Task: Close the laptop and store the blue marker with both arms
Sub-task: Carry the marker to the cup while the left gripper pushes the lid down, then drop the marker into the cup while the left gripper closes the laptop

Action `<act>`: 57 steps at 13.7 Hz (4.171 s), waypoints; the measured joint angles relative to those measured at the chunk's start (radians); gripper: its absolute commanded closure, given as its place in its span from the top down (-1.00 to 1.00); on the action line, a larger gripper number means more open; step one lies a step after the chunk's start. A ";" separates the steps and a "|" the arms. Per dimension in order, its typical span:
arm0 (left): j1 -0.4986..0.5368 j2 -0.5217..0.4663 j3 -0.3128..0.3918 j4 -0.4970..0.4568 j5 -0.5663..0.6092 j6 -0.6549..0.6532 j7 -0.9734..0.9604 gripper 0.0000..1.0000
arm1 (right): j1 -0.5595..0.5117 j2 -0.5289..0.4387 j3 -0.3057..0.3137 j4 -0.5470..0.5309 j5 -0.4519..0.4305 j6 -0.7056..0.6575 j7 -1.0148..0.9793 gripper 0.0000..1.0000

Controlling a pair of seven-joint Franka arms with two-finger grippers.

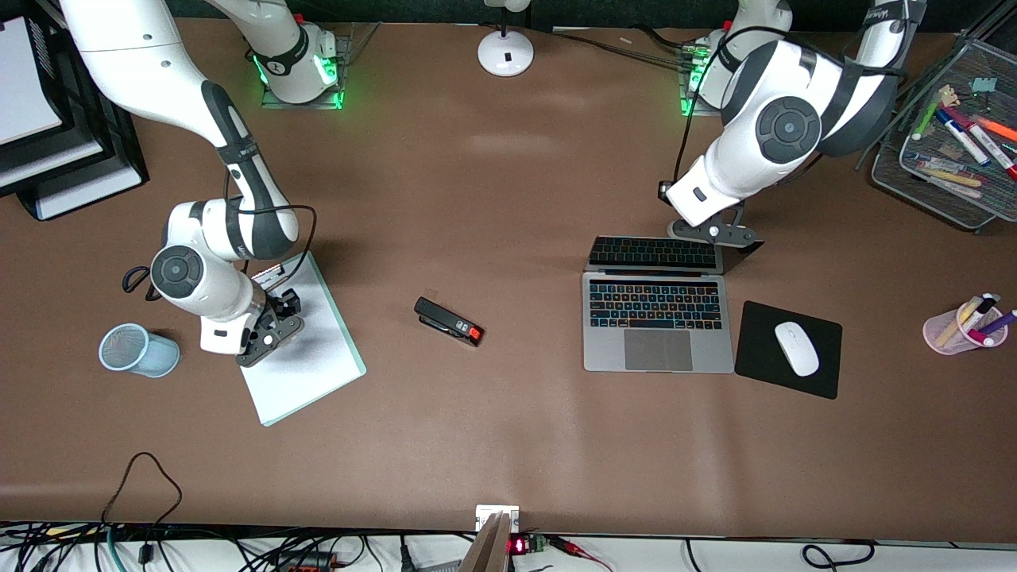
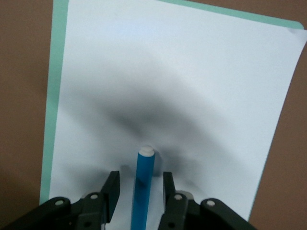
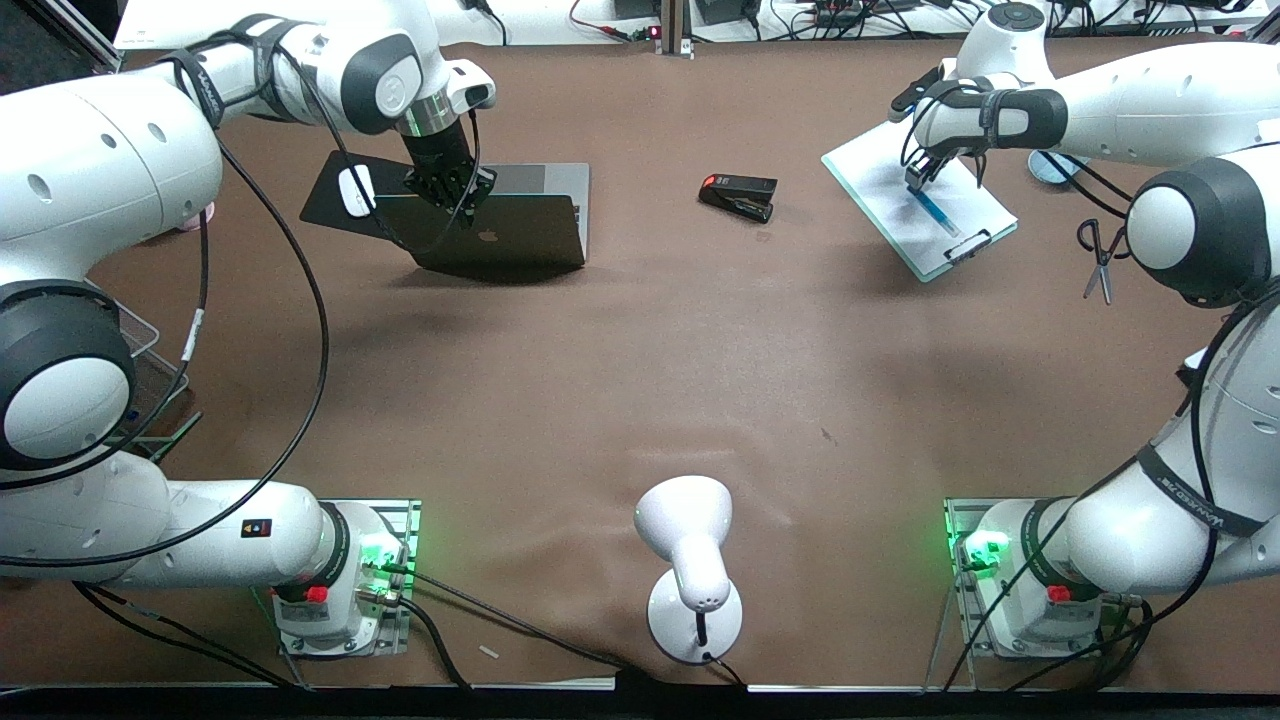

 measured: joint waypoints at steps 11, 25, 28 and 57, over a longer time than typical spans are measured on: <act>0.018 0.143 0.010 0.021 0.118 0.368 0.005 -1.00 | -0.002 0.059 -0.001 0.037 0.000 0.020 0.000 -0.69; 0.027 0.505 0.046 0.244 0.275 0.573 0.006 -1.00 | -0.162 -0.176 -0.011 0.119 0.211 -0.224 -0.249 -1.00; 0.027 0.560 0.050 0.290 0.279 0.578 0.006 -1.00 | -0.274 -0.186 -0.014 0.177 0.353 -0.335 -0.504 -1.00; 0.018 0.246 -0.071 0.489 0.279 -0.231 -0.009 1.00 | -0.625 0.125 -0.014 0.369 1.021 -0.546 -1.572 1.00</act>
